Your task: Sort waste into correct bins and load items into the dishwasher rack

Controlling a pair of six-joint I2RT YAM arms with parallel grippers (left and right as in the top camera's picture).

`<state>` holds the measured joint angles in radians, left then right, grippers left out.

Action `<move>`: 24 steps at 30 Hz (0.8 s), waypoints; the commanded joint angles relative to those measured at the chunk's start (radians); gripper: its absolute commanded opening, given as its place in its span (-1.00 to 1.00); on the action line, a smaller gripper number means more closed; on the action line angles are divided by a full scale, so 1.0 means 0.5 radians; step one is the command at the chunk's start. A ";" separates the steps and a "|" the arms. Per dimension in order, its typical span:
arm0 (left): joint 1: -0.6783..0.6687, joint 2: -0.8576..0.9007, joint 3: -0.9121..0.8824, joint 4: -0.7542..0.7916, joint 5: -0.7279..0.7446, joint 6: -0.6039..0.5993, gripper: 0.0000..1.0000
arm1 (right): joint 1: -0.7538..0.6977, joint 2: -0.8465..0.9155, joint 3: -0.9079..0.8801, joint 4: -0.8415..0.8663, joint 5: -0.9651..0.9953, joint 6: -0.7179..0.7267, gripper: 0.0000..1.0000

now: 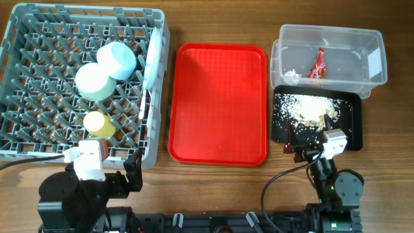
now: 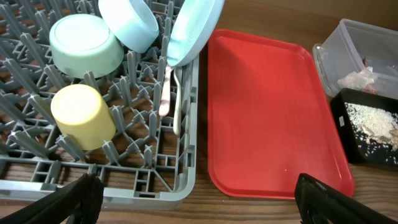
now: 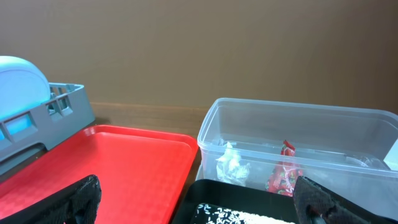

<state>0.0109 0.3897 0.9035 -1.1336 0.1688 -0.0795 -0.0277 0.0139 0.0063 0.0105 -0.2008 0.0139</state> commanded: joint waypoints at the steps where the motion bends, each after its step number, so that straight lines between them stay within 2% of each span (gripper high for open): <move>1: -0.013 -0.007 -0.005 0.005 0.018 0.040 1.00 | 0.008 -0.018 -0.002 0.008 0.012 0.028 1.00; 3: -0.013 -0.007 -0.005 0.005 -0.066 0.040 1.00 | 0.008 -0.018 -0.002 0.008 0.012 0.029 1.00; 7: 0.014 -0.034 -0.008 -0.066 -0.026 0.040 1.00 | 0.008 -0.018 -0.002 0.008 0.012 0.029 1.00; 10: 0.095 -0.111 -0.092 0.028 -0.027 0.040 1.00 | 0.008 -0.018 -0.002 0.008 0.012 0.029 1.00; 16: 0.204 -0.420 -0.596 0.478 0.058 0.031 1.00 | 0.008 -0.018 -0.002 0.008 0.012 0.028 1.00; 24: 0.186 -0.742 -1.289 1.332 0.150 -0.249 1.00 | 0.008 -0.018 -0.002 0.008 0.012 0.029 1.00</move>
<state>0.1066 0.0772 0.3717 -0.5903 0.2066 -0.1299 -0.0277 0.0135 0.0063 0.0105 -0.2008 0.0139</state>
